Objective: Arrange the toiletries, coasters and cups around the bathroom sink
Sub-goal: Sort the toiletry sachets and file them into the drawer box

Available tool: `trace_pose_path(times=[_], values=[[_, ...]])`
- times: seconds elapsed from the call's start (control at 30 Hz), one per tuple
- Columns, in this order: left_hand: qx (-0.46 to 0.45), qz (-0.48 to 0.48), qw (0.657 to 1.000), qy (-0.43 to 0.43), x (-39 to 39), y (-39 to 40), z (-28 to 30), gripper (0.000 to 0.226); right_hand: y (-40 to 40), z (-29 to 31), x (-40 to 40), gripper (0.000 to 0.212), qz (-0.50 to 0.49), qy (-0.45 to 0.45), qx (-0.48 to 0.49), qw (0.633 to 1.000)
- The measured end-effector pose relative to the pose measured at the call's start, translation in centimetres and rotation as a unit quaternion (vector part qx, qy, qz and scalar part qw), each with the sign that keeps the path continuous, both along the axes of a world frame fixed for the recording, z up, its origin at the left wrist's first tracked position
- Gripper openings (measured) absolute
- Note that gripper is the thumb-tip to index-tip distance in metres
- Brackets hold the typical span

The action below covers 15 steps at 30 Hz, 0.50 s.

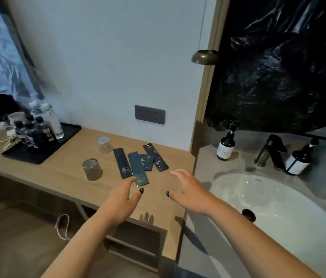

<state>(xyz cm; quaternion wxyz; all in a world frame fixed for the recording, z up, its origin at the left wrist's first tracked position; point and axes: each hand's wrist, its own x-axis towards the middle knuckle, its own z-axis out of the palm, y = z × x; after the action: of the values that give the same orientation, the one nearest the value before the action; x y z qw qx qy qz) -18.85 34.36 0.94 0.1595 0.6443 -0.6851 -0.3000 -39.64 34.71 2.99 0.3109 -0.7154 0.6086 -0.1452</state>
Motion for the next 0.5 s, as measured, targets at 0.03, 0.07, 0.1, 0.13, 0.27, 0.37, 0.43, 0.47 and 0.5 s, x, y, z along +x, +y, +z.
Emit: trace_pose_path(times=[0.03, 0.07, 0.1, 0.13, 0.27, 0.37, 0.43, 0.47, 0.5], values=[[0.005, 0.001, 1.000, 0.006, 0.7, -1.4, -0.5, 0.058, -1.0, -0.4, 0.7, 0.068, -0.005, 0.001, 0.004, 1.000], [0.010, -0.001, 1.000, 0.009, 1.5, -2.9, -1.0, 0.057, -2.0, -0.8, 1.5, 0.068, -0.012, 0.003, 0.008, 1.000], [0.014, -0.006, 1.000, 0.011, 2.3, -4.3, -1.5, 0.057, -3.1, -1.2, 2.3, 0.068, -0.020, 0.004, 0.014, 1.000], [0.017, -0.014, 1.000, 0.012, 3.2, -5.7, -2.1, 0.056, -4.2, -1.7, 3.1, 0.068, -0.030, 0.004, 0.020, 0.999], [0.050, -0.025, 0.998, 0.020, 7.1, -11.7, -4.5, 0.054, -8.7, -3.5, 6.6, 0.068, -0.072, -0.002, 0.048, 0.996], [0.083, -0.015, 0.995, 0.044, 9.2, -16.0, -6.5, 0.052, -12.1, -4.7, 9.2, 0.065, -0.088, -0.001, 0.059, 0.994], [0.123, 0.016, 0.987, 0.100, 10.2, -18.7, -7.8, 0.050, -14.3, -5.5, 10.7, 0.062, -0.103, -0.004, 0.059, 0.993], [0.147, 0.042, 0.978, 0.140, 10.5, -20.0, -8.5, 0.048, -15.2, -5.8, 11.5, 0.060, -0.112, -0.009, 0.061, 0.992], [0.166, 0.068, 0.968, 0.177, 10.8, -21.3, -9.3, 0.046, -15.9, -6.2, 12.1, 0.059, -0.124, -0.016, 0.064, 0.990]])
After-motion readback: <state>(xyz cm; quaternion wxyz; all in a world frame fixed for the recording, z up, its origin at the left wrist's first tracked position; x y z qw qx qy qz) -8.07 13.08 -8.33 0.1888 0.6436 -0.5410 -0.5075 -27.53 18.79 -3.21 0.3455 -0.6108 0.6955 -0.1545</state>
